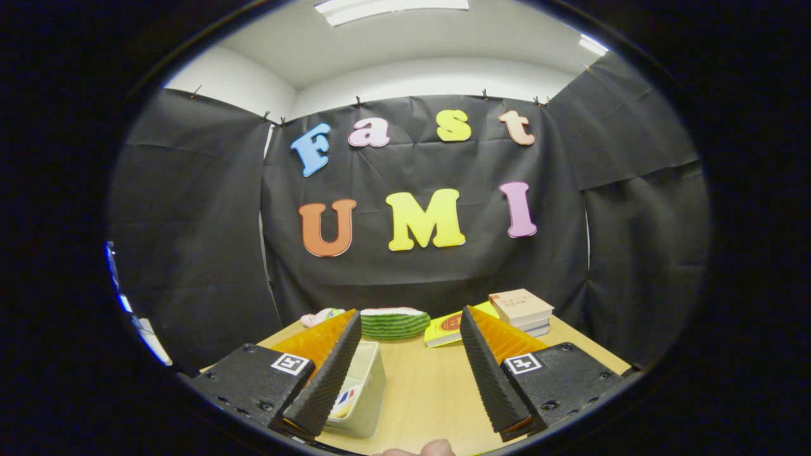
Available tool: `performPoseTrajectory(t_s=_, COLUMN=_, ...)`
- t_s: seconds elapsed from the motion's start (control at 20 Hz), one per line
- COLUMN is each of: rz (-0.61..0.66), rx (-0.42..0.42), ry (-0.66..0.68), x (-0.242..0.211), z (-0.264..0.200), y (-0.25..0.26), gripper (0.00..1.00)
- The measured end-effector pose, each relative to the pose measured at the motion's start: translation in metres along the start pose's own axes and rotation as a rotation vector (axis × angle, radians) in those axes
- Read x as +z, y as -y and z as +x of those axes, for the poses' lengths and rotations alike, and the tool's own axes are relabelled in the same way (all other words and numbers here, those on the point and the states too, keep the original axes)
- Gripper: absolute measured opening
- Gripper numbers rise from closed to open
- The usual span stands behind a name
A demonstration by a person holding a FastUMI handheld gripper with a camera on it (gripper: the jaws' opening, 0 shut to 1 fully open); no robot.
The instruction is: Open the storage box then place both shoes into the box .Put the left shoe in first, then the right shoe, with the right side of both shoes facing outward in a uniform manner.
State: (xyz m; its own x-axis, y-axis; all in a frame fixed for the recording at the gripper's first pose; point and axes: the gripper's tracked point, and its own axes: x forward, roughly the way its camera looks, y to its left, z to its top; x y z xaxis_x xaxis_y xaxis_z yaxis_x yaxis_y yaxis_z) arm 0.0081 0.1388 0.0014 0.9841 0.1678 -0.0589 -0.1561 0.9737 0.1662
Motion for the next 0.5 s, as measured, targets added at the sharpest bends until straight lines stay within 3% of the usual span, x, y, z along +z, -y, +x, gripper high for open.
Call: performPoseTrajectory(t_s=0.5, rz=-0.009, rx=-0.049, ry=-0.018, x=0.0, z=0.004, y=0.02, gripper=0.97)
